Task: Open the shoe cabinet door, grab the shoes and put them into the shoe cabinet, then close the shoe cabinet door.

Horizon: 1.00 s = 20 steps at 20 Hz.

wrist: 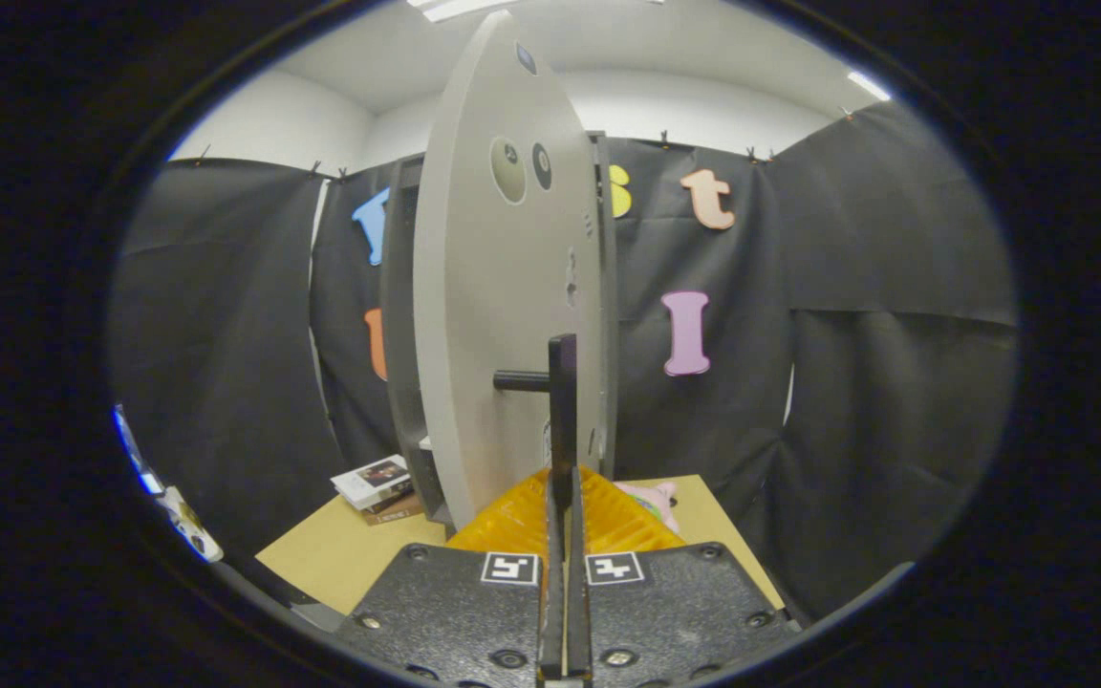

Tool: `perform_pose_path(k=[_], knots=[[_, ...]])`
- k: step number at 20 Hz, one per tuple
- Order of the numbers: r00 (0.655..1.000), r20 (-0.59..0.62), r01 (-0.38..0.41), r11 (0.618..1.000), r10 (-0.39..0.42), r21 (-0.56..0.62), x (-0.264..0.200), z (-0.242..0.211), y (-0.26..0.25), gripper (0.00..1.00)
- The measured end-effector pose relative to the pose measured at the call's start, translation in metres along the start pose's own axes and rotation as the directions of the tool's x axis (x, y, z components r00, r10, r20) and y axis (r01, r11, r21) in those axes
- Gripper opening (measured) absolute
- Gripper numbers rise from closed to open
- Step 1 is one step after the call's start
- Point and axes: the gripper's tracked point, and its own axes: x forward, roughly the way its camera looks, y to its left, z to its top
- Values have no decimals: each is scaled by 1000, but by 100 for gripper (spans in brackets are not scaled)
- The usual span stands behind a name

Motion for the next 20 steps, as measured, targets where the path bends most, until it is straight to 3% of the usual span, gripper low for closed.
perform_pose_path(k=[4, 8, 14, 16, 20], knots=[[998, -1, 58, 998, -58, 9, 2, 0, -30, 4], [1000, 2, 7, 1000, -7, 16, 3, 2, -35, 4], [999, -13, 50, 999, -50, -18, -11, -6, -51, 7], [996, -30, 87, 996, -88, -37, -26, -14, -60, 19], [995, -48, 89, 996, -91, -29, -69, -31, -53, 56]])
